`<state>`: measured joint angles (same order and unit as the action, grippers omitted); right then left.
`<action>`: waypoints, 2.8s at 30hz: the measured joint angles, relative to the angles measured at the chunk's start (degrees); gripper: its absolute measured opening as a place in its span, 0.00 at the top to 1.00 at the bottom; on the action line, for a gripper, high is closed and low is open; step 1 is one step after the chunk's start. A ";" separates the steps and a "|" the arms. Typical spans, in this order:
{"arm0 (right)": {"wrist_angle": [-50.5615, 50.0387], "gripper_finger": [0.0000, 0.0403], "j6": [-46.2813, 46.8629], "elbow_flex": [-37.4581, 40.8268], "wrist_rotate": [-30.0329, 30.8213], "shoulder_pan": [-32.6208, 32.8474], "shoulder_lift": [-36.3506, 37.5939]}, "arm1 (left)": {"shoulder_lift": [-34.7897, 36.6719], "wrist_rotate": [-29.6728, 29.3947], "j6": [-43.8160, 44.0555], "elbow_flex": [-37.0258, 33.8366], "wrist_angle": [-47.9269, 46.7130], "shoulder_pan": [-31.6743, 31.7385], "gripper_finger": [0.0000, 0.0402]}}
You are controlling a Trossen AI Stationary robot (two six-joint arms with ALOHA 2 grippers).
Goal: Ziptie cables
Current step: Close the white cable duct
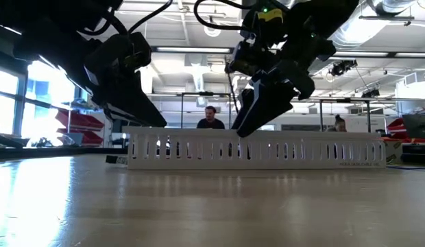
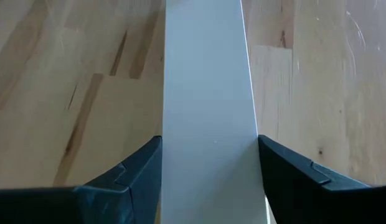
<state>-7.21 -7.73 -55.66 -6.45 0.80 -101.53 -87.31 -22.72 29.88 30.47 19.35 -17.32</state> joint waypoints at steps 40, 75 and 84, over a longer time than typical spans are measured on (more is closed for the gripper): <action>-0.12 0.48 0.19 0.22 -0.66 -0.04 -0.20 | -6.75 6.34 -5.62 2.83 11.70 4.07 1.00; 16.19 0.65 -2.95 25.73 -10.58 -4.15 28.23 | -15.55 5.47 -1.08 3.07 16.06 2.73 1.00; 19.27 0.98 -3.56 28.18 -6.73 -5.15 18.77 | -15.62 6.06 -0.31 2.96 16.42 2.69 1.00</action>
<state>12.06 -11.29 -27.48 -13.18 -4.35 -82.76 -102.94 -16.66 29.57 33.43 35.77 -14.64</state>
